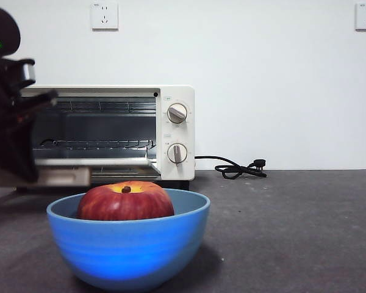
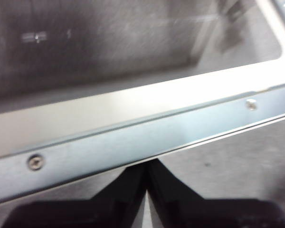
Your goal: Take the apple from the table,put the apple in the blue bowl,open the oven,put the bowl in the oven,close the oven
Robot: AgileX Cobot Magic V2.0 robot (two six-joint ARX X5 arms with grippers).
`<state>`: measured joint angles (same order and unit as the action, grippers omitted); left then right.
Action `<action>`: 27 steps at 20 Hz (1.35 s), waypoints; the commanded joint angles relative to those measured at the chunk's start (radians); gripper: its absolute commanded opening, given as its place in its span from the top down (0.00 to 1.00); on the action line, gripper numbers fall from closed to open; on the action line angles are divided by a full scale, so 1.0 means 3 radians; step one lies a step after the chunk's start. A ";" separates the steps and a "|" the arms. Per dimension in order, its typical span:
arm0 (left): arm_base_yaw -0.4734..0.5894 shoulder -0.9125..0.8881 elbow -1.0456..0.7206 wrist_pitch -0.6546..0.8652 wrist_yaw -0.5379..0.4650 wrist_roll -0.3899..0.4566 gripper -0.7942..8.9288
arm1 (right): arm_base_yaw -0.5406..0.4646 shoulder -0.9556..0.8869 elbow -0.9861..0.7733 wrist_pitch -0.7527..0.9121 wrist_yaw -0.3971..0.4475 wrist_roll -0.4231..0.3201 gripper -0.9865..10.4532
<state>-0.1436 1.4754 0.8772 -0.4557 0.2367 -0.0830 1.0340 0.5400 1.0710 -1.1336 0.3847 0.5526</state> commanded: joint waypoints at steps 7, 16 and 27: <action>0.0029 0.0009 -0.0216 0.0225 0.0051 -0.0003 0.92 | 0.0000 0.0001 -0.0033 0.0015 0.0056 -0.0017 0.92; -0.0104 -0.0612 -0.0216 -0.0599 0.0615 0.0139 0.92 | 0.0000 0.0652 -0.0033 0.0052 -0.0141 0.0079 0.92; -0.0598 -0.2103 -0.0216 -0.1798 0.0524 0.0125 0.92 | -0.0351 0.2458 -0.0032 0.1058 -0.1211 -0.0348 0.91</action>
<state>-0.3183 0.8467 0.8135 -0.9974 0.3958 -0.0525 0.9314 1.2751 1.0710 -0.8223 0.0319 0.4698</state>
